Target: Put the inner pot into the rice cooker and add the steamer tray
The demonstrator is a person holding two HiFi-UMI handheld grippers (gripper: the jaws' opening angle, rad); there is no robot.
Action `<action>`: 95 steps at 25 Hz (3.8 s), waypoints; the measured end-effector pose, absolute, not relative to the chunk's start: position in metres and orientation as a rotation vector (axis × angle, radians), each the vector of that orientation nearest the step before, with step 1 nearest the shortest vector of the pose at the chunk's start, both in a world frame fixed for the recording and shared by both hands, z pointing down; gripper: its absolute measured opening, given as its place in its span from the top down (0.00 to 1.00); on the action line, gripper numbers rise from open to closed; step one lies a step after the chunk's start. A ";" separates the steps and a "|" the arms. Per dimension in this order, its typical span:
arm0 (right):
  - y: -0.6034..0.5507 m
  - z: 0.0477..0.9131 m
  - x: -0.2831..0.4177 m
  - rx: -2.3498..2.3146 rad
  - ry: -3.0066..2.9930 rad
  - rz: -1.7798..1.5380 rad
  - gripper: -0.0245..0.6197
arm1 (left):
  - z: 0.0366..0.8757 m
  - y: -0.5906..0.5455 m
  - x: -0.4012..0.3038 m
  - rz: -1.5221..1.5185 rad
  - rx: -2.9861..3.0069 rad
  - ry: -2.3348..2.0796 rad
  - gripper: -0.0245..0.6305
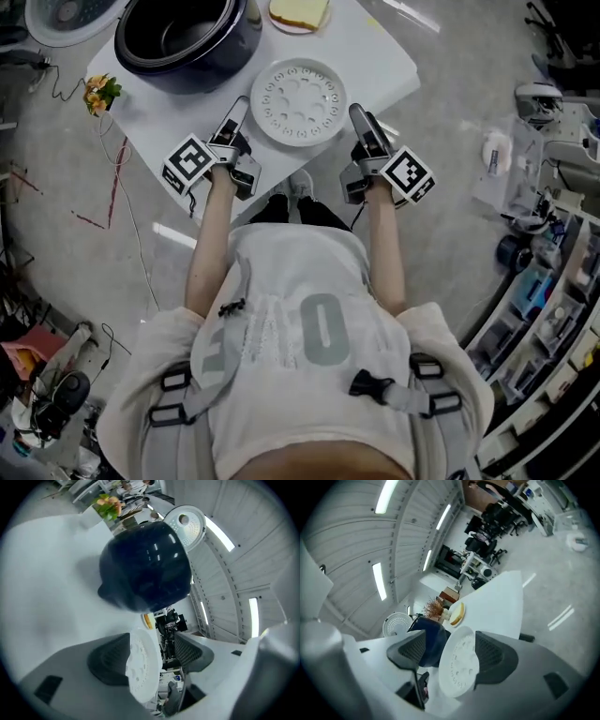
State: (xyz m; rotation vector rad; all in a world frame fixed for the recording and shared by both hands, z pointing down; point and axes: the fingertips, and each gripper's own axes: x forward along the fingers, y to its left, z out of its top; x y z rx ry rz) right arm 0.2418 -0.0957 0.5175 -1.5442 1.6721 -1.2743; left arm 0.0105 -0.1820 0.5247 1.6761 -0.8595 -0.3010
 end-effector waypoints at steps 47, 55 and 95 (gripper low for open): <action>-0.113 0.497 0.238 -1.403 1.524 -1.259 0.93 | 0.487 -0.185 0.059 -0.280 1.838 -0.672 0.91; -0.125 0.414 0.255 -1.394 1.647 -1.058 0.93 | 0.407 -0.201 0.076 -0.371 2.003 -0.622 0.91; -0.308 0.328 0.057 -1.164 2.349 -1.001 0.90 | 0.321 -0.304 -0.132 -0.410 2.163 -1.326 0.90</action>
